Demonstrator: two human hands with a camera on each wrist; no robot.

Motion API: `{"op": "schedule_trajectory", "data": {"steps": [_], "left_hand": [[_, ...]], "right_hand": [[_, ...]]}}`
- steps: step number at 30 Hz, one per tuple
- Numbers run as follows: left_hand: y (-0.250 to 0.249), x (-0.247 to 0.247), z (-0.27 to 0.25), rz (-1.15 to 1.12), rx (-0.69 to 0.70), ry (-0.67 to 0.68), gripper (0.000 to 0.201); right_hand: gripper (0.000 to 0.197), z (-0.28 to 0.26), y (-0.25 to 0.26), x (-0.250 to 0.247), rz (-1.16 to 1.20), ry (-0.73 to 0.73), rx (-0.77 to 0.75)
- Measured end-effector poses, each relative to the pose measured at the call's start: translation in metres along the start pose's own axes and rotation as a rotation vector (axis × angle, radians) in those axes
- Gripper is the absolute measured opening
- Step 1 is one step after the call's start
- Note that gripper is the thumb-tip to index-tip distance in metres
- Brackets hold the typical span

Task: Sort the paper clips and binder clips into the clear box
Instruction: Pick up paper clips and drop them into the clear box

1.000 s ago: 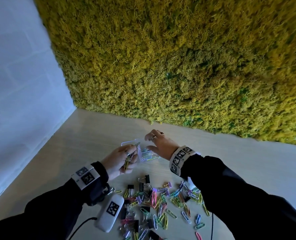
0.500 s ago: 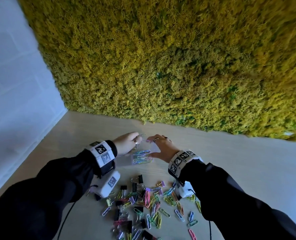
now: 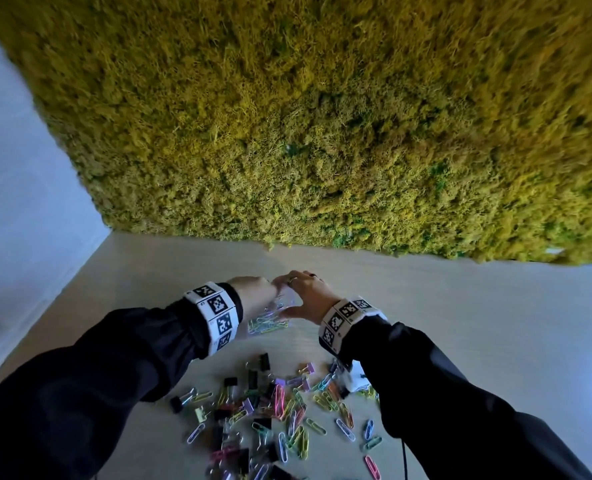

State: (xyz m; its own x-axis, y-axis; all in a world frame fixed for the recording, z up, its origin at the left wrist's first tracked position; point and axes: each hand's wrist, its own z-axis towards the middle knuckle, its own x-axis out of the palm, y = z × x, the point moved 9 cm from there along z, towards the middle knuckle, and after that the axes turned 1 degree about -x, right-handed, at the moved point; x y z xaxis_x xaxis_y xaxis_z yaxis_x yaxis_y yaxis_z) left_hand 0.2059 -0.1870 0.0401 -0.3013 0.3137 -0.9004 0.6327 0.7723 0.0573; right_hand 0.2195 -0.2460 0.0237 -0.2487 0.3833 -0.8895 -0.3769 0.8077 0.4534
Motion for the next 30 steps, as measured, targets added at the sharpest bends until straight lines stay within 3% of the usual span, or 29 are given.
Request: {"op": "schedule_trajectory", "data": {"steps": [6, 13, 18, 21, 24, 27, 30], "left_hand": [[0.02, -0.009, -0.005, -0.132, -0.035, -0.244, 0.026], [0.021, -0.02, -0.013, -0.481, -0.006, -0.377, 0.008], [0.02, -0.014, -0.014, -0.615, 0.01, -0.34, 0.016], [0.029, -0.016, -0.021, -0.829, -0.039, -0.367, 0.011], [0.027, -0.012, -0.02, -0.998, -0.033, -0.275, 0.025], [0.013, -0.006, -0.014, -0.923, 0.01, -0.2, 0.044], [0.004, -0.001, -0.011, -0.842, 0.05, -0.207, 0.041]], "right_hand": [[0.061, -0.001, -0.001, 0.001, 0.042, 0.009, 0.008], [0.061, -0.002, 0.002, -0.004, 0.089, -0.023, -0.015], [0.064, -0.004, 0.003, -0.002, 0.066, -0.007, 0.014], [0.063, -0.004, 0.003, -0.003, 0.099, -0.015, -0.004], [0.059, -0.004, 0.002, -0.004, 0.114, -0.016, -0.003], [0.056, -0.003, 0.001, -0.001, 0.072, -0.002, 0.014], [0.046, -0.003, 0.002, -0.001, 0.063, -0.004, 0.012]]}}
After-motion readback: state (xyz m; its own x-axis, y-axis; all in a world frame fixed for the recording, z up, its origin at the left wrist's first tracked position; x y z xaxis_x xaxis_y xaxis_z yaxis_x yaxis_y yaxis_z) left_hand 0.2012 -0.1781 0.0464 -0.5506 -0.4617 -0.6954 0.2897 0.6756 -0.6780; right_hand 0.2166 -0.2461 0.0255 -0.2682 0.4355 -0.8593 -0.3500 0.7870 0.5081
